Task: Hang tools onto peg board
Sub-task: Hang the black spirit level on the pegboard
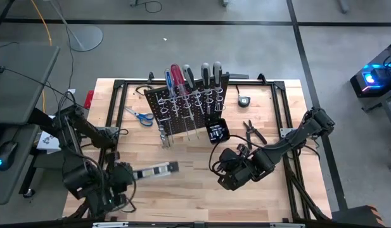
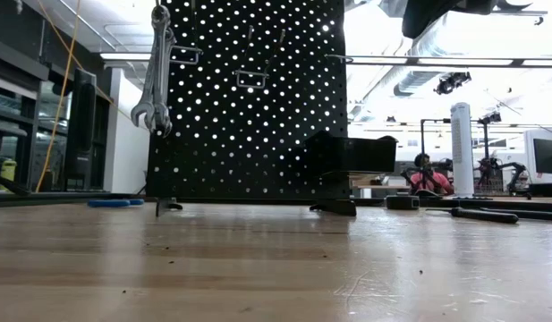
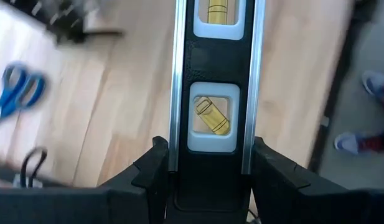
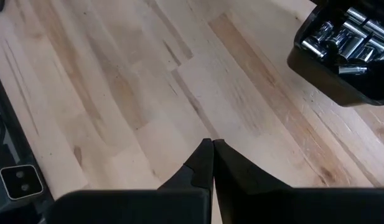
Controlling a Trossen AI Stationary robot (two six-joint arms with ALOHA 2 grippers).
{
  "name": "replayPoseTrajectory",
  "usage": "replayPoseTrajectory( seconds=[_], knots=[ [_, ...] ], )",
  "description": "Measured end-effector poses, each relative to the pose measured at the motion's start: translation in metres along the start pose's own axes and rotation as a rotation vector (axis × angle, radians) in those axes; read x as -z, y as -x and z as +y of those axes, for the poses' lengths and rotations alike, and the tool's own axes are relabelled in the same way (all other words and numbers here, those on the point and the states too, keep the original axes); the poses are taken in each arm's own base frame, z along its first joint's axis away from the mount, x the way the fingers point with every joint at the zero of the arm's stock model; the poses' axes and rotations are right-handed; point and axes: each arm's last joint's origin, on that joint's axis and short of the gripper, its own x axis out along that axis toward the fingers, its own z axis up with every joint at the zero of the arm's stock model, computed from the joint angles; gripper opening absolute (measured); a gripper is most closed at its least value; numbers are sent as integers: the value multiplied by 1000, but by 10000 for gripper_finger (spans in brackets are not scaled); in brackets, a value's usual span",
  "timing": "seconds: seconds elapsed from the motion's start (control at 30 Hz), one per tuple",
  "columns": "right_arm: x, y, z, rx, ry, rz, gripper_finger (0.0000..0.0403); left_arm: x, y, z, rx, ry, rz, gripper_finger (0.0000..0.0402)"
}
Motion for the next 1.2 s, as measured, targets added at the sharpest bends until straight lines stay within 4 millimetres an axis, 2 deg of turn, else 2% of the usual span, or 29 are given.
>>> replayPoseTrajectory(
  seconds=[0.1, 0.17, 0.33, 0.43, 0.6, 0.7, 0.8, 0.97, 1.07, 1.2],
  knots=[
    [0, 0, 0, -11, 0, 17, 0, 7, -2, 14, -23, 98, -54, 159],
    [1, 0, 1, -20, 1, 33, 0, 5, 2, 23, -21, 132, -124, 159],
    [1, 0, 1, -24, -5, 41, 0, -9, 10, 38, -24, 89, -210, 159],
    [1, 0, 1, -19, -28, 34, 0, -15, 1, 39, -68, 8, -185, 159],
    [1, 0, 0, -15, -74, 29, 0, -27, -24, 32, -175, -136, -116, 159],
    [1, 0, 0, -14, -95, 28, 0, -30, -30, 29, -196, -174, -101, 159],
    [1, 0, 0, -15, -98, 28, 0, -27, -25, 31, -175, -170, -109, 159],
    [-1, -1, 0, -11, -103, 24, 0, -18, -7, 44, -102, -101, -149, 159],
    [-3, -2, -1, -8, -110, 22, 0, -11, -10, 56, -111, -96, -141, 159],
    [-3, -2, -1, -4, -146, 9, 0, 0, -26, 69, -144, -80, -79, 159]
  ],
)
